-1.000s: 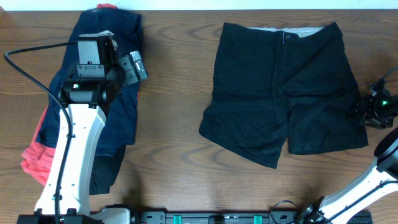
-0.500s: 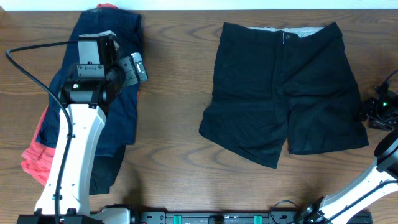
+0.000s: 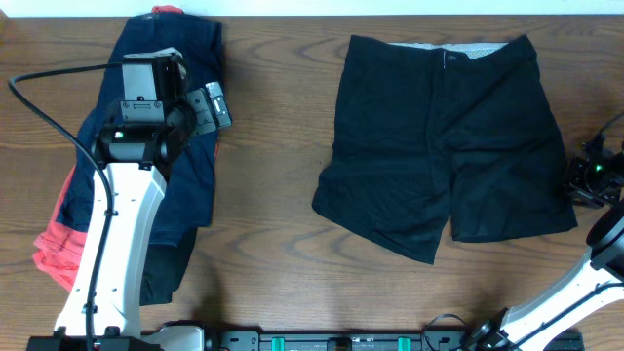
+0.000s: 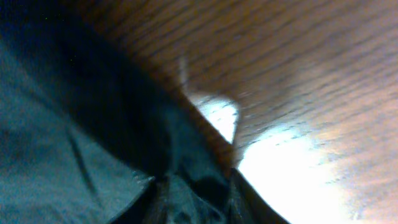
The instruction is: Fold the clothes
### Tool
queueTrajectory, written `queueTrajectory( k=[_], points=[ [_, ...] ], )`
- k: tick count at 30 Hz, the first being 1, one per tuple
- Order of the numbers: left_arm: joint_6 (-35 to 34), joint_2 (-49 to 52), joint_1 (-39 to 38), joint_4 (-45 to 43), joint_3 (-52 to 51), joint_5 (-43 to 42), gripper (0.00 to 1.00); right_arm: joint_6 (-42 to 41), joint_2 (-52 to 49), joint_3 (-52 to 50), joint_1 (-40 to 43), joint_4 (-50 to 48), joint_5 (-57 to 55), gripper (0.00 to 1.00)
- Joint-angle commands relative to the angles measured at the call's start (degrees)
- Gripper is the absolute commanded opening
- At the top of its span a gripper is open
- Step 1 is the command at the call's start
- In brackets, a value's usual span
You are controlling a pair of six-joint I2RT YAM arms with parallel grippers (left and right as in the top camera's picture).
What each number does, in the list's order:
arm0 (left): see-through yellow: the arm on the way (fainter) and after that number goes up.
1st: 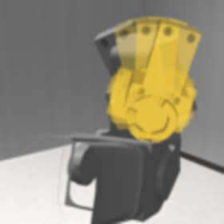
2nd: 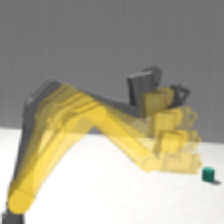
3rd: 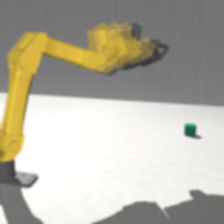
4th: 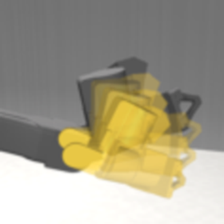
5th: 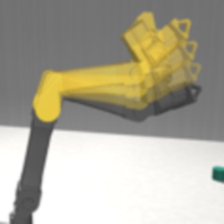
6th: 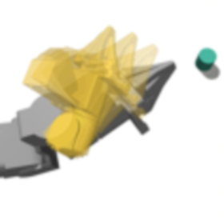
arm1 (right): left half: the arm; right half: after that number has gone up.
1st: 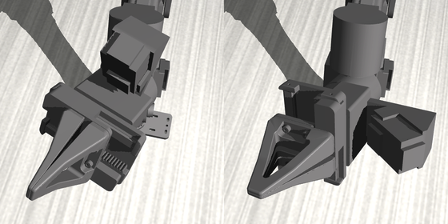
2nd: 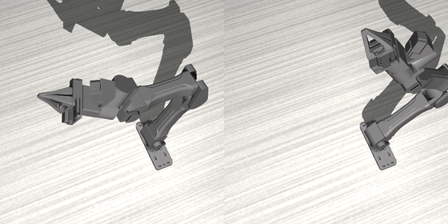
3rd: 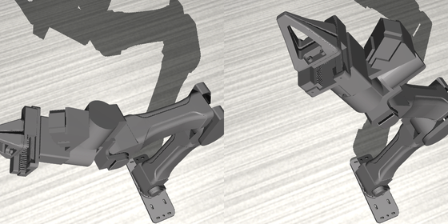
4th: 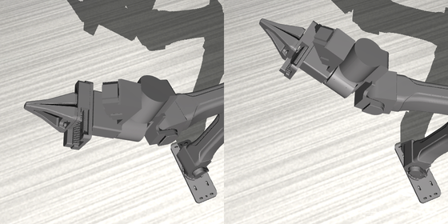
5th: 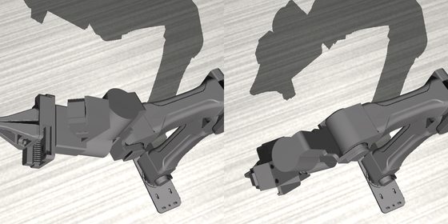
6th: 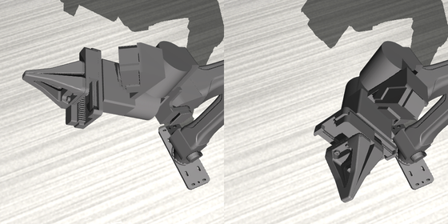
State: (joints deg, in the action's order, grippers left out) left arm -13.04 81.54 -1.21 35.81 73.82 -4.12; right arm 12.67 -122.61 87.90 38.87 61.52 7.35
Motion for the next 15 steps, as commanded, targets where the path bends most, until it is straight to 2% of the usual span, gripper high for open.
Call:
queueTrajectory(
  k=[1,2,9,15],
  points=[
    [1.0,0.5,0.2,-0.1,-0.7,0.1,0.99,0.0,0.5,-0.5,0.1,-0.1,2.4,0.1],
    [1.0,0.7,0.2,-0.1,-0.7,0.1,0.99,0.0,0.5,-0.5,0.1,-0.3,2.3,0.01],
    [1.0,2.6,0.2,0.0,-0.7,0.0,0.99,-5.6,0.5,2.1,3.6,-0.5,-4.8,0.01],
    [1.0,2.8,0.2,-0.1,-0.7,0.0,0.99,-11.0,0.5,10.3,10.7,2.1,-2.5,0.01]
  ],
)
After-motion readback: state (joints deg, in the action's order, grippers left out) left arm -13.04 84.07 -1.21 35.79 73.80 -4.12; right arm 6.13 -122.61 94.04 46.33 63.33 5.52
